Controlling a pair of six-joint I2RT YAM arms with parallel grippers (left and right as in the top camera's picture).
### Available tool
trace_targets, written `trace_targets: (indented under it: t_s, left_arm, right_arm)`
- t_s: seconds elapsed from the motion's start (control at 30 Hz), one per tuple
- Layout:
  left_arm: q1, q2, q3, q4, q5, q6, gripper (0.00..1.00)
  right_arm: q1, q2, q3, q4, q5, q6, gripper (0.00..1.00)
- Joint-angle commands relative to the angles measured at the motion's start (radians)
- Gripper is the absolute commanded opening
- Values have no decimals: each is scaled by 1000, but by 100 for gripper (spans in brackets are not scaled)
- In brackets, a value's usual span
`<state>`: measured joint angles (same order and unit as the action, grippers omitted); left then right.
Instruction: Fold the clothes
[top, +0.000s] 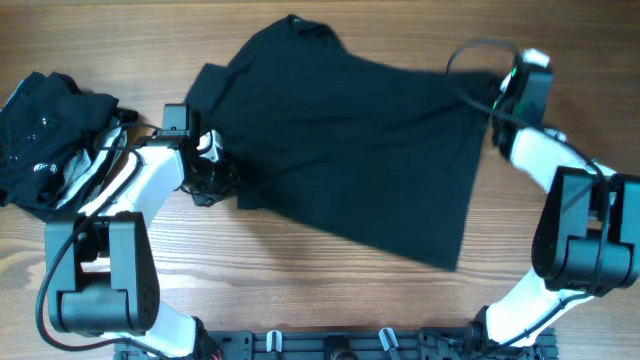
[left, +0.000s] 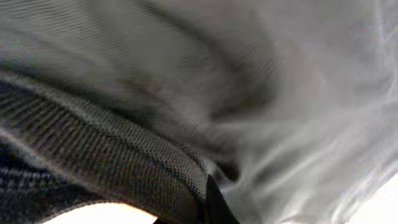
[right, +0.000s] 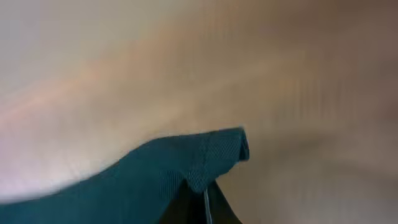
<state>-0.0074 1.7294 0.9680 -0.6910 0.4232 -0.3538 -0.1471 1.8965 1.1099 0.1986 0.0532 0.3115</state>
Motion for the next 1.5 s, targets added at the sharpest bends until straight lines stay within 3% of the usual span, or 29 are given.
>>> trace_targets:
  t_s: [0.0,0.07,0.1,0.13,0.2,0.23,0.37,0.5,0.6,0.67,0.87,1.03,1.1,1.3,1.4,1.47]
  left_arm:
    - [-2,-21,0,3,83,-9,4]
    - [-4,-21,0,3,97,-24,4]
    - [-9,-21,0,4,115,-24,4]
    - [-25,-20,0,4,141,-24,4]
    - [-67,-21,0,5,149,-24,4]
    - [-88,-21,0,12,148,-23,4]
    - [-164,-21,0,148,108,-19,4]
    - [-169,-21,0,227,27,-19,4]
    - [-169,-21,0,286,-7,-19,4]
    - [-169,-20,0,306,-14,-16,4]
    - [-169,-21,0,306,-17,-16,5]
    - [-169,-20,0,302,-17,-16,4]
    - [-169,-20,0,295,-17,-16,4]
    - [-169,-21,0,287,-17,-16,4]
    - [-169,-21,0,286,-17,-16,5]
    - [-169,-21,0,284,-17,-16,4]
  right_arm:
    - [-68,44,188,-52,55,-24,4]
    - [-97,77,241,-68,55,-23,5]
    - [-115,97,254,-69,51,-24,17]
    - [-124,107,254,-76,51,-24,56]
    - [-129,106,254,-144,-9,-55,93]
    - [-129,98,254,-184,-42,-70,100]
    - [-129,20,254,-576,-230,-40,100]
    - [-129,-62,254,-807,-291,-48,100]
    - [-117,-117,251,-1152,-378,-97,100]
    - [-87,-116,187,-1341,-377,-37,99]
    - [64,-116,-45,-1373,-399,89,100]
    - [76,-116,-125,-1147,-359,287,98]
    - [76,-116,-154,-1052,-320,355,91]
    - [76,-116,-157,-933,-224,413,49]
    - [76,-116,-157,-921,-156,424,5]
    - [74,-116,-155,-918,-131,422,4]
